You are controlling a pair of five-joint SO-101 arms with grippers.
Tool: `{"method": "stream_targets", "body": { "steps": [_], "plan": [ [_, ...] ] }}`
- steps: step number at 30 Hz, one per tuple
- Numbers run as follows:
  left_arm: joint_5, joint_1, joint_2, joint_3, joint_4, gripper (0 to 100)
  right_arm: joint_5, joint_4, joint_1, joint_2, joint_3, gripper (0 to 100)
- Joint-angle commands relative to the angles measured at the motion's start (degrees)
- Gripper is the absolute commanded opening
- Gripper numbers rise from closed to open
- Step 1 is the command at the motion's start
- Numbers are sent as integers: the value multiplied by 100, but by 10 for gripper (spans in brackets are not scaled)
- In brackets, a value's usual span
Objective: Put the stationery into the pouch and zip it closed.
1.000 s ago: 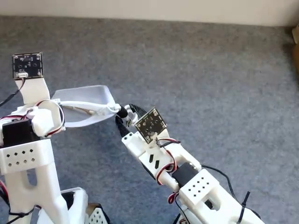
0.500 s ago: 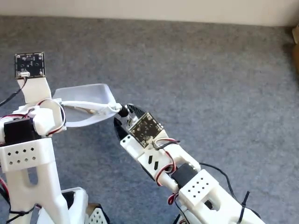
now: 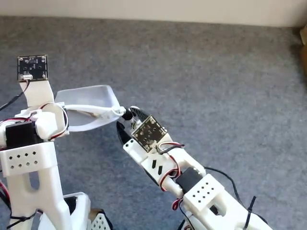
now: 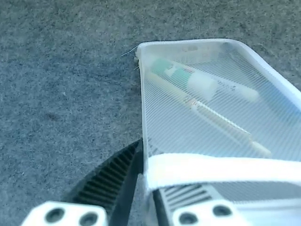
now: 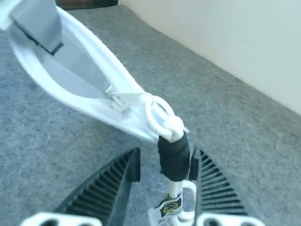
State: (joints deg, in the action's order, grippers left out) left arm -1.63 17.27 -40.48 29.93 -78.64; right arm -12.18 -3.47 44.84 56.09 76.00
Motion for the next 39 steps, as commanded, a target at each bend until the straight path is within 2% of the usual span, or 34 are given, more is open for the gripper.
{"method": "stream_targets", "body": {
  "steps": [1,9,16,24,32,39],
  "plan": [
    [0,-145,48,22,26,5,-79,127,57,-347,-426,163],
    [9,-145,48,110,62,5,-79,673,22,-998,-585,163],
    [9,-145,48,145,70,5,-79,681,13,-989,-593,163],
    [9,-145,48,145,114,5,-70,646,-110,-321,-549,163],
    [9,-145,48,145,105,5,-79,673,-119,-822,-593,162],
    [9,-145,48,154,105,5,-88,664,-127,-488,-549,39]
  ]
}}
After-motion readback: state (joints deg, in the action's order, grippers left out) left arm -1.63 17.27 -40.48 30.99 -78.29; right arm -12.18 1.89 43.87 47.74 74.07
